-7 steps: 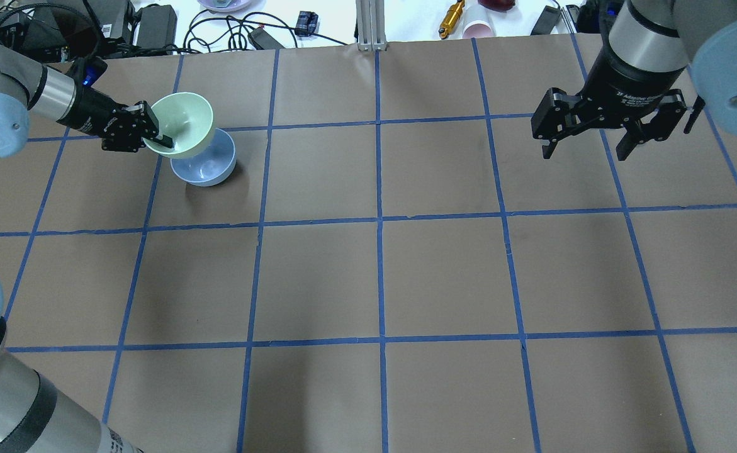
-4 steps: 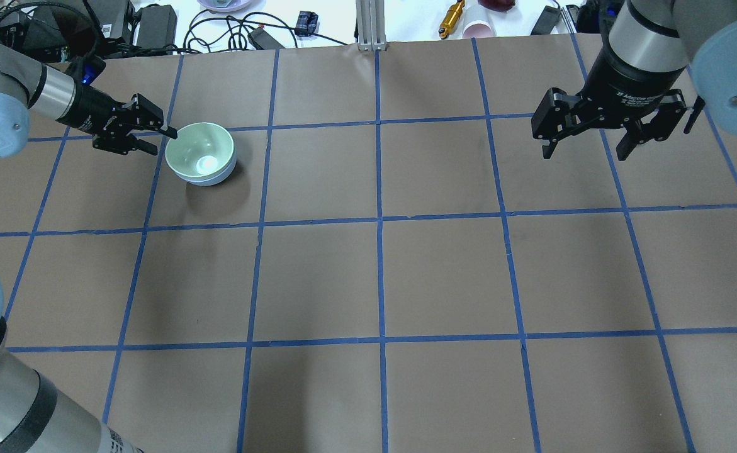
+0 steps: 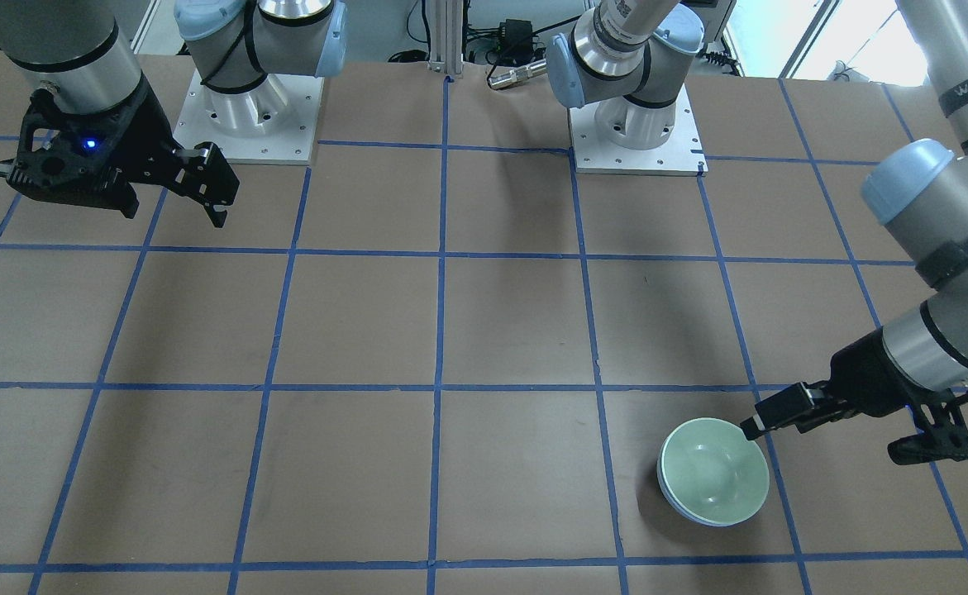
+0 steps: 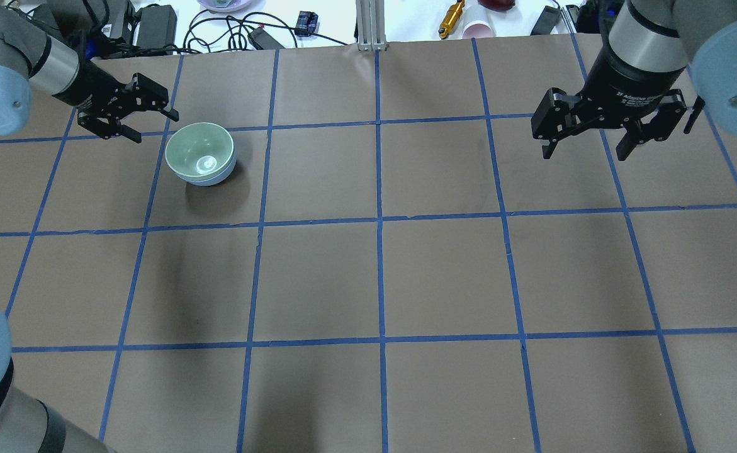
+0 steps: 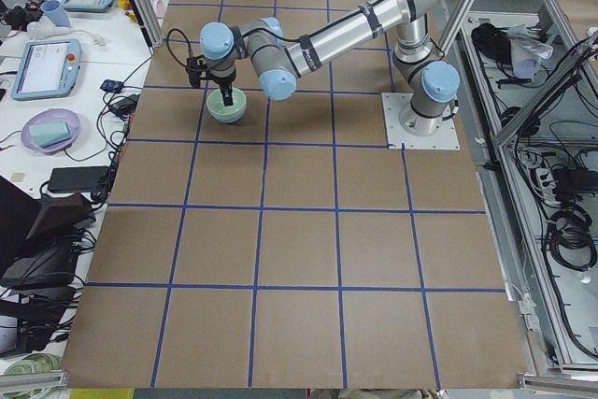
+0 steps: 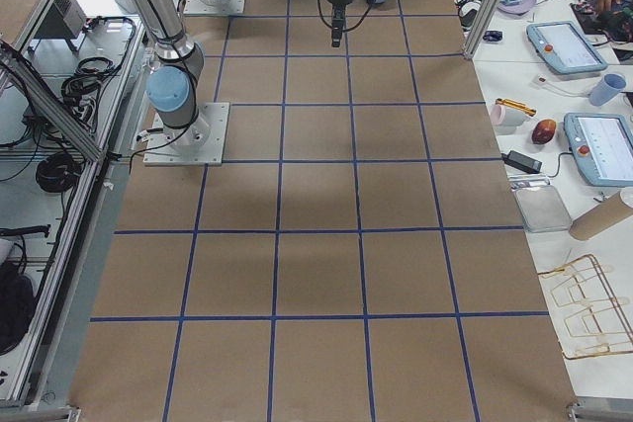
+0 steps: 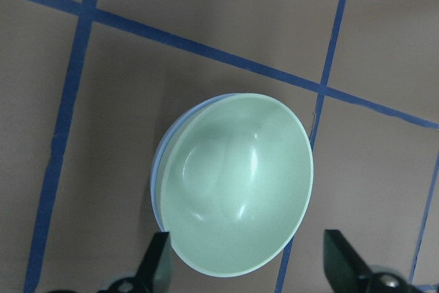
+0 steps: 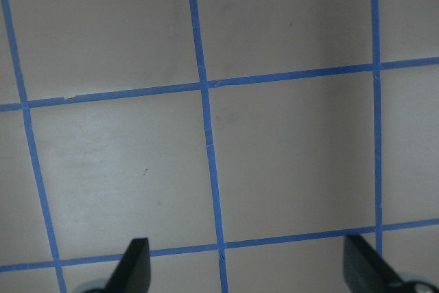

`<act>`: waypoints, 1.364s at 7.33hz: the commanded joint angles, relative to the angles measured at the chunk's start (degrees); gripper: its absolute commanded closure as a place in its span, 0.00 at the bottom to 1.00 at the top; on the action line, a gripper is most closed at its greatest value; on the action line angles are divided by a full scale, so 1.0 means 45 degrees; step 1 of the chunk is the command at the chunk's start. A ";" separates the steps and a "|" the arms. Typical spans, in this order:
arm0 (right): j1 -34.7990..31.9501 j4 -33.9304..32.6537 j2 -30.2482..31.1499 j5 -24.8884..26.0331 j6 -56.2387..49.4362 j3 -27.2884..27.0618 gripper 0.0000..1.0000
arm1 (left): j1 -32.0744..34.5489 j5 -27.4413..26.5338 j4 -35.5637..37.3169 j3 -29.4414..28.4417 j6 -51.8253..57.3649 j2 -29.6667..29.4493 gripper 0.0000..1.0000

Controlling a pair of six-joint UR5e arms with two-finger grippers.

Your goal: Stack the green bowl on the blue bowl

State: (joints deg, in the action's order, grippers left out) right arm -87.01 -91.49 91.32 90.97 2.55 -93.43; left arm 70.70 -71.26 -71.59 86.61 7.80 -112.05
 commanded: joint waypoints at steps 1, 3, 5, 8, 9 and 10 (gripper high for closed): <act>0.0000 0.0000 -0.0001 0.0000 0.0000 0.0000 0.00 | 0.1044 -0.1559 -0.0961 -0.0242 -0.0872 0.1164 0.00; 0.0000 0.0000 -0.0001 0.0000 0.0000 0.0000 0.00 | 0.2233 -0.2580 -0.2502 -0.0652 -0.1358 0.2375 0.00; 0.0000 0.0000 -0.0001 0.0000 0.0000 0.0000 0.00 | 0.3211 -0.3401 -0.3986 -0.0771 -0.1909 0.3586 0.00; 0.0000 0.0000 -0.0001 0.0000 0.0000 0.0000 0.00 | 0.3975 -0.4183 -0.4502 -0.0654 -0.1910 0.4858 0.00; 0.0000 0.0000 -0.0001 0.0000 0.0000 0.0000 0.00 | 0.4151 -0.4183 -0.4502 -0.0634 -0.1910 0.5074 0.00; 0.0000 0.0000 -0.0001 0.0000 0.0000 0.0000 0.00 | 0.4211 -0.4183 -0.4483 -0.0615 -0.1910 0.5153 0.00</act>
State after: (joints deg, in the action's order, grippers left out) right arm -87.01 -91.50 91.32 90.97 2.55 -93.43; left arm 88.94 -89.95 -91.75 83.71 -0.79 -89.79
